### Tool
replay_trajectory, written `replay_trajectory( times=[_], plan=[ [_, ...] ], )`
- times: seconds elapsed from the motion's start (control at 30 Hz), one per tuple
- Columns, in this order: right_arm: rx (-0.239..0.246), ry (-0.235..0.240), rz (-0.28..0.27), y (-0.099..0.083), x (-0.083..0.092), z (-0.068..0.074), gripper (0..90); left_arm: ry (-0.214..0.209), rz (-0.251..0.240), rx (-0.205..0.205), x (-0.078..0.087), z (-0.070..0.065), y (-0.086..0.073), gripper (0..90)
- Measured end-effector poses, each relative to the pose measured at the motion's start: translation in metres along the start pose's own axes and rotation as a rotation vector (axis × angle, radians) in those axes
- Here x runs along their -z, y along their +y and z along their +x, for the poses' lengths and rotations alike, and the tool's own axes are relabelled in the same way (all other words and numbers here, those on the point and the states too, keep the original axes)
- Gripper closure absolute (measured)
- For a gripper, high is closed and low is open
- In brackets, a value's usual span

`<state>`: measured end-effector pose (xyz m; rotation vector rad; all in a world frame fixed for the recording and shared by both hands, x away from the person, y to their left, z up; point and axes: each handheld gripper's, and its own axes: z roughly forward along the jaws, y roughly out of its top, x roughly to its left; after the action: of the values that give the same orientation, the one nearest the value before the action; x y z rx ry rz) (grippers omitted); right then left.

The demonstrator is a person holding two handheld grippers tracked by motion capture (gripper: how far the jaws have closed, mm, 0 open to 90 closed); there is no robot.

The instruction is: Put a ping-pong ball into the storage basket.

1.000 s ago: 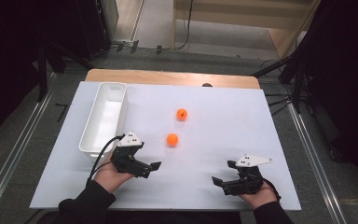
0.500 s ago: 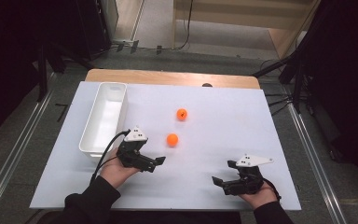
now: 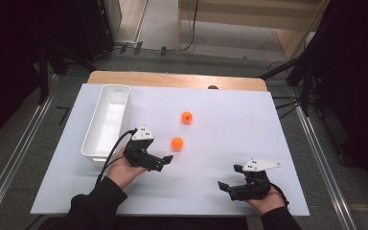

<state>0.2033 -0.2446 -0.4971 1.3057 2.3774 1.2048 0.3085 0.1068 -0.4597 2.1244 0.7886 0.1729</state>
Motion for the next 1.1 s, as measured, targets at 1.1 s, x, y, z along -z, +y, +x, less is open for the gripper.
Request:
replay_trajectory(
  times=[1.1],
  plan=[
    [0.005, 0.003, 0.001, 0.000, -0.001, 0.000, 8.4, 0.016, -0.007, -0.033, -0.037, 0.002, 0.026, 1.5]
  ],
)
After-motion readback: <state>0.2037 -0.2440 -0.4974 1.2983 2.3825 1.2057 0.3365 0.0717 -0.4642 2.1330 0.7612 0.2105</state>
